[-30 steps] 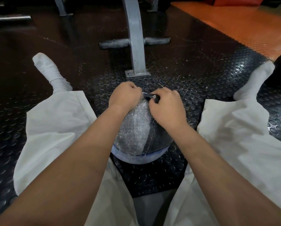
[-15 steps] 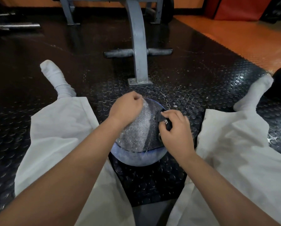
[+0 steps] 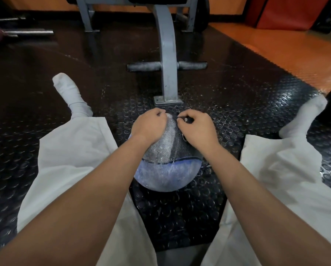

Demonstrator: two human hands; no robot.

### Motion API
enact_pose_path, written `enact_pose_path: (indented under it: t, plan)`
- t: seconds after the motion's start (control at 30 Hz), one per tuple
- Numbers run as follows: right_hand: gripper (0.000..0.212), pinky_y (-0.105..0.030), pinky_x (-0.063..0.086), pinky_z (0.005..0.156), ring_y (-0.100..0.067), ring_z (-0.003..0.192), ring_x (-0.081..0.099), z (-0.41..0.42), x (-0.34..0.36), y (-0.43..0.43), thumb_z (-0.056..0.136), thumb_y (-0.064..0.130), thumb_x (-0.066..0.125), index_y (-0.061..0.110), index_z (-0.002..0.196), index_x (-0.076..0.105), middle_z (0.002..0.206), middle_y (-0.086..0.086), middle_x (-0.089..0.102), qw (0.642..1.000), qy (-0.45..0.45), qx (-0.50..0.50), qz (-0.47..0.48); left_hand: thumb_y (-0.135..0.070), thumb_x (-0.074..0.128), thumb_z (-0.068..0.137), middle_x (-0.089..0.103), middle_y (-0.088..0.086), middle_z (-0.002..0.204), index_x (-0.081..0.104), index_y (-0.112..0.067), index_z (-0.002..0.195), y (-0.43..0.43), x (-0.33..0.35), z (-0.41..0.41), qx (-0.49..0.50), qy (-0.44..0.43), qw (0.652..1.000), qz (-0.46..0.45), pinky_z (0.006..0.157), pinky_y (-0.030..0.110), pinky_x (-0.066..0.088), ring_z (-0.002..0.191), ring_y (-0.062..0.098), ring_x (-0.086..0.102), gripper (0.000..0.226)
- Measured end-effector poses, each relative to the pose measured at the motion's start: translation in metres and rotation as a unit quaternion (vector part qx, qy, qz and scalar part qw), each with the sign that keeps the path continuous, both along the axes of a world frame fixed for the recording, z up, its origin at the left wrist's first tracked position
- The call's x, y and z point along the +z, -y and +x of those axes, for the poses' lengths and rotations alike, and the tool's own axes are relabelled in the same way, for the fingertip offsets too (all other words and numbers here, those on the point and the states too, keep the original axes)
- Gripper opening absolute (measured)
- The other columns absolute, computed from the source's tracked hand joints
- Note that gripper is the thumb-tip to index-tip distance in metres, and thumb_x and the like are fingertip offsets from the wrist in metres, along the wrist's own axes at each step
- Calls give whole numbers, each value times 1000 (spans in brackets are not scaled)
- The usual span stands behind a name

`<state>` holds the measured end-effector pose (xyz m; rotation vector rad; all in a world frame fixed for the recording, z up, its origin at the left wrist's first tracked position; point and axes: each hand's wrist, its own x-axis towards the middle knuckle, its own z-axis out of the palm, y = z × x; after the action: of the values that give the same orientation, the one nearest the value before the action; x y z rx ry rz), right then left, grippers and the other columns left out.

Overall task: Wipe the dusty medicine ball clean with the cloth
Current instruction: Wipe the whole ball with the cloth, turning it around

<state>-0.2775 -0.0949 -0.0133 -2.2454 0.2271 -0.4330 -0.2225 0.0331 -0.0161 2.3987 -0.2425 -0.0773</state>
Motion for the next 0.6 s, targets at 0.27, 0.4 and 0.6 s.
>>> enact_pose_path:
  t: [0.27,0.4,0.6]
  plan:
    - [15,-4,31,75,-10,94,44,-43,-18,1,82,12,64,21,91,72,94,19,64,996,76,14,-42,-33,36,100,59,-3,134,56,-28,134,2,2,-2,-18,-3,1000,-3,84,29,37,117,21,55,40]
    - [10,-25,41,69,-15,80,55,-5,6,3,80,16,62,21,84,70,76,12,65,999,-4,20,-33,-30,38,100,58,-5,136,58,-27,132,3,-2,-18,-7,39,999,-13,87,29,38,119,18,54,38]
    - [11,-26,46,57,-2,48,52,17,18,8,82,12,61,18,85,69,65,7,60,994,-72,77,-21,-30,37,98,62,-2,127,59,-27,130,2,-3,-24,5,49,999,-9,81,31,40,108,21,59,39]
